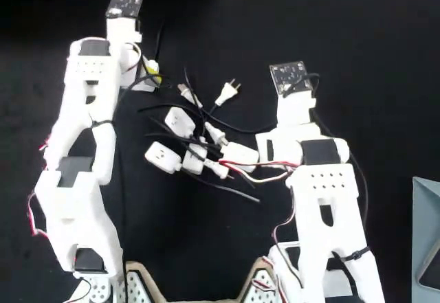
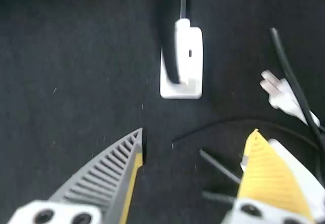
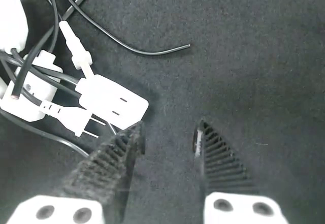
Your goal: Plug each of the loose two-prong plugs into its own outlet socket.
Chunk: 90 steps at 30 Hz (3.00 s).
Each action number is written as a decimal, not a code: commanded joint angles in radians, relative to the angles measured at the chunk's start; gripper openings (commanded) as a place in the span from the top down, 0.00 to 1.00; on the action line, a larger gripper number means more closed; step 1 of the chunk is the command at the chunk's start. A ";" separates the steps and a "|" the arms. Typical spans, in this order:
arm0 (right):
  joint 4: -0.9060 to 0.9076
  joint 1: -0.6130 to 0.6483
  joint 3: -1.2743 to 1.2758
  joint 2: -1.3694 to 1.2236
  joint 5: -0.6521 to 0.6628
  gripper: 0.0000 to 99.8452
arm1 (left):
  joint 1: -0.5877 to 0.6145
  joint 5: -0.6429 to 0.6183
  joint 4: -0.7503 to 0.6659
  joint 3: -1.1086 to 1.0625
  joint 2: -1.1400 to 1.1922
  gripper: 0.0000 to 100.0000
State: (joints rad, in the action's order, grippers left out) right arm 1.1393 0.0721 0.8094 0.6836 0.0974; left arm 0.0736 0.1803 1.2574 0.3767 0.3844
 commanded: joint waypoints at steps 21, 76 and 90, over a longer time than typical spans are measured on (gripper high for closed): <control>-0.048 -0.008 0.022 0.019 0.000 0.83 | -0.179 0.453 0.333 -0.334 -0.388 0.69; -0.048 -0.008 0.024 0.019 0.000 0.83 | -0.297 0.338 -0.015 -1.110 -0.980 0.97; -0.048 -0.008 0.024 0.019 0.000 0.83 | -0.297 0.184 -0.292 -1.196 -0.732 0.93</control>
State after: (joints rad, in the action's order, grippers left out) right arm 1.1055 0.0706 0.8385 0.6836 0.0974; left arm -0.2133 0.3767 1.0088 -0.8293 -0.3798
